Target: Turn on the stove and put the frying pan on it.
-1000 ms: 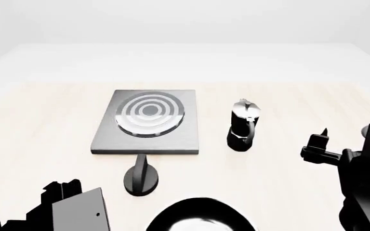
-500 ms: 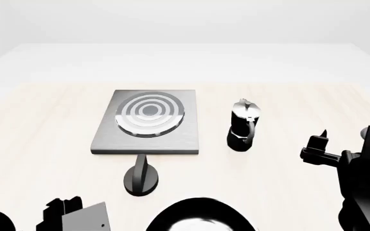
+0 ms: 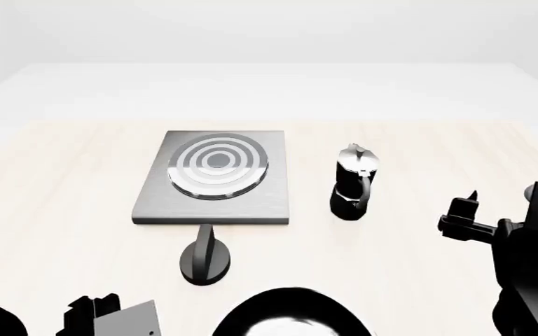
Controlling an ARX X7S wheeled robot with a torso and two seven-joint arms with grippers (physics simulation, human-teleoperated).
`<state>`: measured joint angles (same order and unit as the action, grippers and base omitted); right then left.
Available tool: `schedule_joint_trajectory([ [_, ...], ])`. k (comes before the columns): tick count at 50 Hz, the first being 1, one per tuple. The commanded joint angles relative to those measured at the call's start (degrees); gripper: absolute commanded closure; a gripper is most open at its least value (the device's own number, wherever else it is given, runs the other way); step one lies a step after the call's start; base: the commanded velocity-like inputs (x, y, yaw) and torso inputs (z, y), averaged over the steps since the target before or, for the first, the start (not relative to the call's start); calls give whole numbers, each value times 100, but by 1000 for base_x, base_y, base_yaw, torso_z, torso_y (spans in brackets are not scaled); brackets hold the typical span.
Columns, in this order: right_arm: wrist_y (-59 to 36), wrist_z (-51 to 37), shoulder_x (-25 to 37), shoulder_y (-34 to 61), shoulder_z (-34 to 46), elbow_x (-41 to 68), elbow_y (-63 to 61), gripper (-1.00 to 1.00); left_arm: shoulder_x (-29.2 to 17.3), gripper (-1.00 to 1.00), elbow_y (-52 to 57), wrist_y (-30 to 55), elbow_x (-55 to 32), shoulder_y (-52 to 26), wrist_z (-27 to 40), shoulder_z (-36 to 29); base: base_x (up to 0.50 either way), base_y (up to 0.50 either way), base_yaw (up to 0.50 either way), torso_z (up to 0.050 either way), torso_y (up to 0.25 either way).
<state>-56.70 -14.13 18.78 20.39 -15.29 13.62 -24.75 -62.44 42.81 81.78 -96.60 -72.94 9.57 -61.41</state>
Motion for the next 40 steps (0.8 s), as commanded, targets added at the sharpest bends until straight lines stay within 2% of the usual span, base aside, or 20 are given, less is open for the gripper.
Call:
schedule_joint_trajectory([
  [1,-24,-25,12,24,22,12,-4,-100,117,-100,16,43,149,163,-171,-194,0,0,0,0,0],
  [16,19,-16,32,3,36,40,-14,-100,-41,-100,-157,51,137,189,-179,-308,0,0,0,0,0],
  [29,53,-24,39,-5,58,55,-7,-100,-29,-100,-263,74,461,209,-417,-408,0,0,0,0,0],
  [40,94,-30,35,-34,67,69,13,-100,-28,-100,-346,112,432,101,-359,-458,0,0,0,0,0],
])
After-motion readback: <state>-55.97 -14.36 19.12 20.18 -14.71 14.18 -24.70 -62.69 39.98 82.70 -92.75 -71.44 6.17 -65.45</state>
